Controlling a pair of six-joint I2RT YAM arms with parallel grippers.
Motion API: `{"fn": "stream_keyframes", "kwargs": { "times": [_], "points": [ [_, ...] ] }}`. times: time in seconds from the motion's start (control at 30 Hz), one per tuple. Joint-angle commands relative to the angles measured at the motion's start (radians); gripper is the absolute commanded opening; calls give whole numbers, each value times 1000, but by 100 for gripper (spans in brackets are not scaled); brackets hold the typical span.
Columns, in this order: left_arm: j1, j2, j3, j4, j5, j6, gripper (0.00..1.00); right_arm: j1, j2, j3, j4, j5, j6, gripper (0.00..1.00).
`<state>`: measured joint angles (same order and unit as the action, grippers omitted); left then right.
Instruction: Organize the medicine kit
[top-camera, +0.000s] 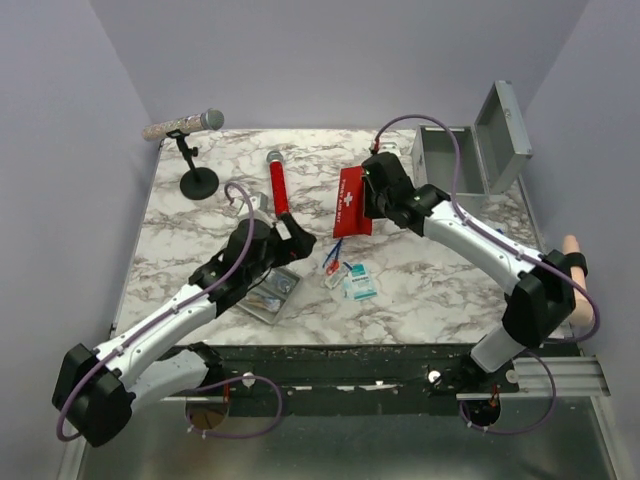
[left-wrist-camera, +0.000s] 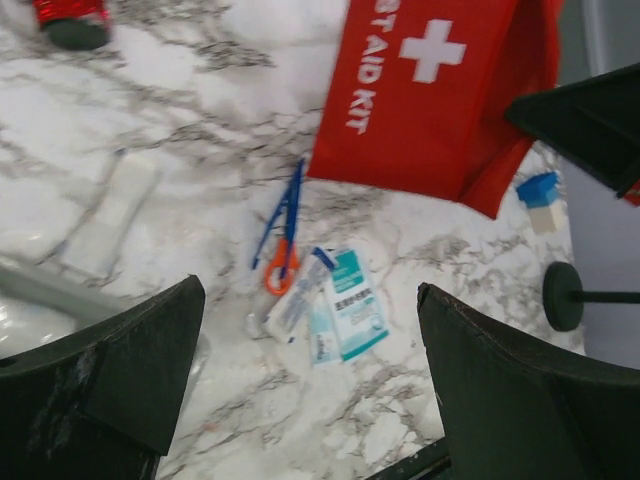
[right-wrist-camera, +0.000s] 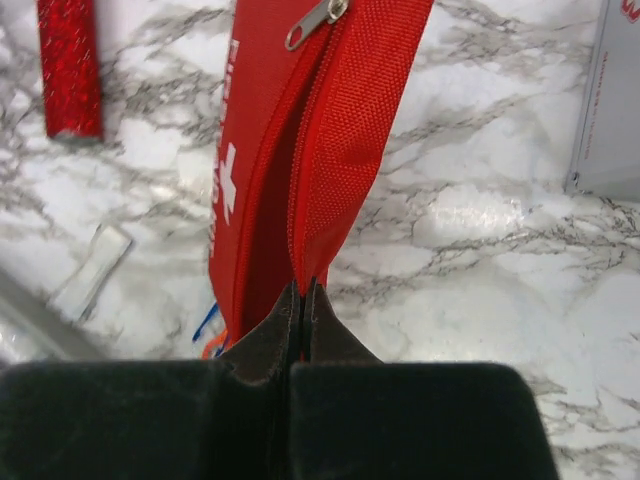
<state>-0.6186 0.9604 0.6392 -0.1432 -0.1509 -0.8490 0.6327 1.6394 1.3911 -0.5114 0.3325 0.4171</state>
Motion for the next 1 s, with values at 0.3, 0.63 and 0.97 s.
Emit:
{"fn": "stream_keyframes", "kwargs": {
  "times": [0.3,0.63,0.97],
  "points": [
    [-136,195,131,301,74,39,99,147,-225,-135,-137,1,18,1],
    [-224,340,232,257,53,31,99,185,-276,-155,-153,-15,38,1],
    [-244,417,287,145,-65,47,83,203,-308,-156,-159,-20,42,1]
  ]
}}
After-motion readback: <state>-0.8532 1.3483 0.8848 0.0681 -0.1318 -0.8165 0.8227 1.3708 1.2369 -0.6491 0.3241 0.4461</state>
